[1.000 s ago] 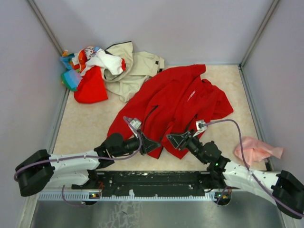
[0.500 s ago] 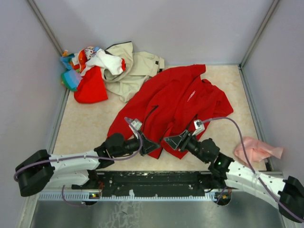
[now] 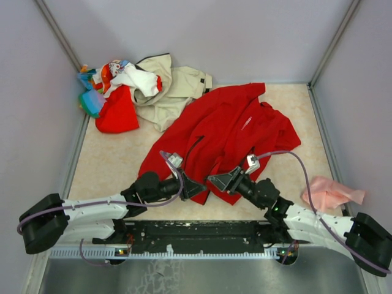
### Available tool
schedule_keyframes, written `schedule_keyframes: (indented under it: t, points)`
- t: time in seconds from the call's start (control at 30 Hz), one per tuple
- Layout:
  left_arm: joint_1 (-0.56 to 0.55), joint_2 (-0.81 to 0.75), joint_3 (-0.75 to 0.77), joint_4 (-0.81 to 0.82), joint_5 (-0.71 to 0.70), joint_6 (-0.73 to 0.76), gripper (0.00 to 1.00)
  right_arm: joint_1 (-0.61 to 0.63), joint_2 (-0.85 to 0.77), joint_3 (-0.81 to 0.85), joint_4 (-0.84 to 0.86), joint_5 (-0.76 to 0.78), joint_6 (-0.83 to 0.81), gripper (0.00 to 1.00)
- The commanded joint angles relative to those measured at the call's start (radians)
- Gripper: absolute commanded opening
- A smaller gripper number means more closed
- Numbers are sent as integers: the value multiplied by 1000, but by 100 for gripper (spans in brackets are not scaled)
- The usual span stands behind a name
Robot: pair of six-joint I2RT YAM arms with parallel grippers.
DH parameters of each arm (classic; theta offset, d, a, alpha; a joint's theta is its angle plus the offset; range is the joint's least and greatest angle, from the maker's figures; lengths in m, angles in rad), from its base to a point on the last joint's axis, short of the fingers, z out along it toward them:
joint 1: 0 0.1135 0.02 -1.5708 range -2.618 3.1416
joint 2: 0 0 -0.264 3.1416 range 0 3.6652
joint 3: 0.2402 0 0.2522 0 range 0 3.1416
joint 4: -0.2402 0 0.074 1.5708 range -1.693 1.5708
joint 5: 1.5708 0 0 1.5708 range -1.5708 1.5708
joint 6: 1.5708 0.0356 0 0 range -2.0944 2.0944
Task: Zip up the jacket
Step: Adjust the zipper on the jacket.
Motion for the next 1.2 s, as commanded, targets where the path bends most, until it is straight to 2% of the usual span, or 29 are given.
schedule_keyframes:
  t: [0.0, 0.33, 0.43, 0.63, 0.83, 1.0, 1.17]
  points:
    - [-2, -9, -4, 35, 34, -10, 0, 2, -35, -15, 155, 46, 4, 58]
    - [-2, 1, -3, 59, 65, -23, 0, 3, 25, -31, 236, 51, 4, 55]
    - [-1, -6, -7, 59, 65, -26, 0, 3, 50, -36, 269, 53, 4, 49]
    - [-2, -23, -22, 57, 62, -35, 0, 3, 67, -53, 296, 65, -1, 30]
    - [-2, -34, -32, 29, 59, -40, 0, 2, 51, -53, 293, 61, -30, 0]
    - [-2, -44, -40, -11, 54, -38, 1, 2, 19, -31, 229, 55, -80, 0]
    - [0, -92, -46, -79, 5, -29, 13, 3, -3, -14, 155, 49, -133, 0]
